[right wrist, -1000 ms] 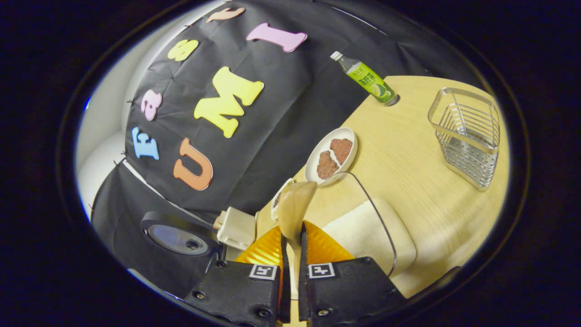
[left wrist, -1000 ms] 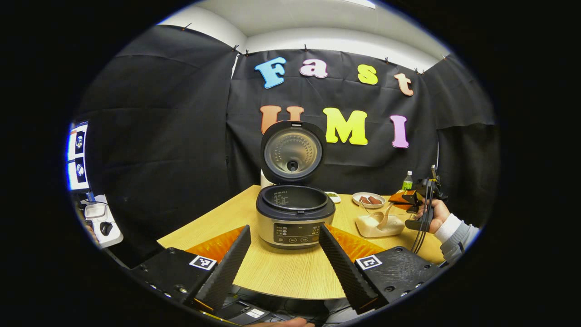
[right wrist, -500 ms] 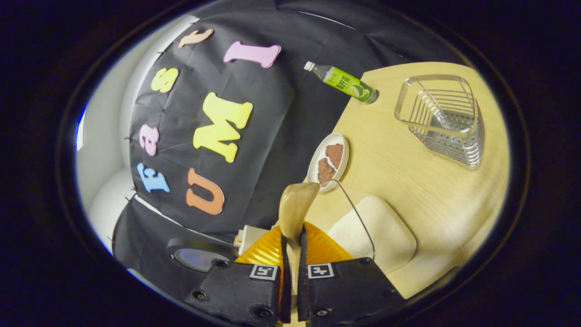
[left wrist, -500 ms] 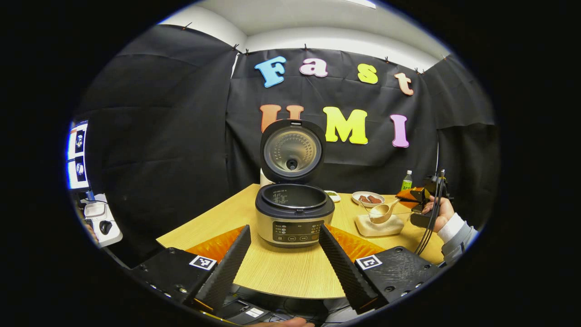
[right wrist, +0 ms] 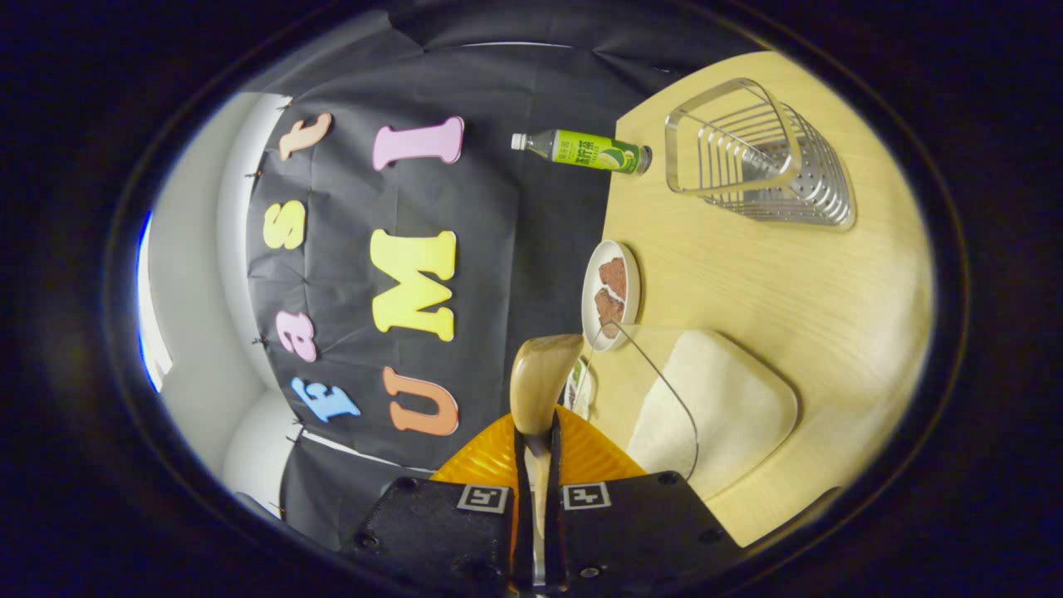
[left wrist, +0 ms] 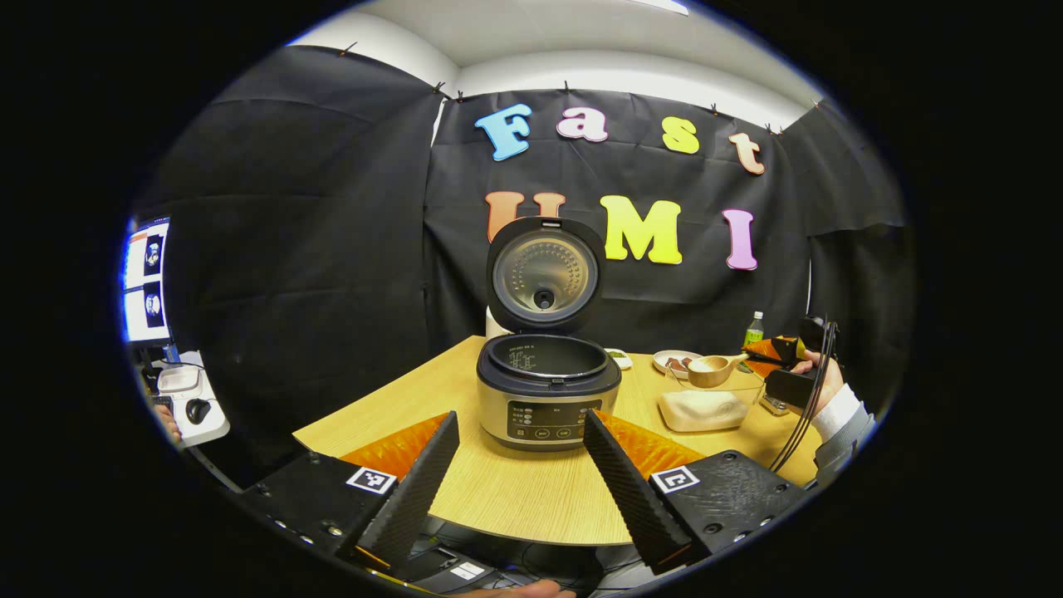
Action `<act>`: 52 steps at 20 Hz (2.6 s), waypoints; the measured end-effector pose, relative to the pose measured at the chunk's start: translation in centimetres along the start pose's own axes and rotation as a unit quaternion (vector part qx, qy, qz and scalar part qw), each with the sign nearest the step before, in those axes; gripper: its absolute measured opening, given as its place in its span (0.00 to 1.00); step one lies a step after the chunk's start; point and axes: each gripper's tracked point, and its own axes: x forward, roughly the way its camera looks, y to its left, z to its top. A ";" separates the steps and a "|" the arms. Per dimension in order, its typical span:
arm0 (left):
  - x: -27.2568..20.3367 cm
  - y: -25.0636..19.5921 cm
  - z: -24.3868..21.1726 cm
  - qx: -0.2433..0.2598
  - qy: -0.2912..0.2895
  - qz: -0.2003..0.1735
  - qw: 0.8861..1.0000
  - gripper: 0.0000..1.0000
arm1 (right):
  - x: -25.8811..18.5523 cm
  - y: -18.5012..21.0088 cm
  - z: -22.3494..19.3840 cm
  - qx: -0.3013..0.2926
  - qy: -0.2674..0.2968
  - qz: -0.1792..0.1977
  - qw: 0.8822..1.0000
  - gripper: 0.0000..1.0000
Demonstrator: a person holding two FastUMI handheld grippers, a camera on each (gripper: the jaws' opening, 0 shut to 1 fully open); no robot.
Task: Close the left gripper, press the button to open the rice cooker; take a wooden spoon from the chopstick holder with the right hand, scoop a spoonful of rice and pour it into the rice cooker, then put the wooden spoon back into the chopstick holder.
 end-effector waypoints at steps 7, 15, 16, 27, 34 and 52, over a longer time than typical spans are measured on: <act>-1.0 1.1 1.1 0.010 -0.020 0.011 1.000 0.96 | -0.4 3.2 -2.4 0.064 0.015 0.031 0.997 0.11; -2.3 2.2 1.9 0.014 -0.029 0.012 0.999 0.96 | -0.2 8.5 -8.3 0.068 0.047 0.058 0.995 0.10; -2.5 2.4 2.2 0.013 -0.030 0.013 0.999 0.96 | 0.0 9.1 -9.2 0.066 0.052 0.059 0.995 0.10; -4.8 3.4 5.1 0.018 -0.047 0.001 0.999 0.96 | 3.5 12.9 -19.0 0.060 0.082 0.045 0.994 0.10; -6.0 3.7 6.6 0.022 -0.060 -0.010 0.998 0.96 | 4.5 15.7 -24.7 -0.075 0.095 0.042 0.992 0.10; -5.7 4.2 5.4 0.004 -0.047 -0.026 0.999 0.96 | 8.0 15.6 -26.9 -0.376 0.055 0.003 0.925 0.11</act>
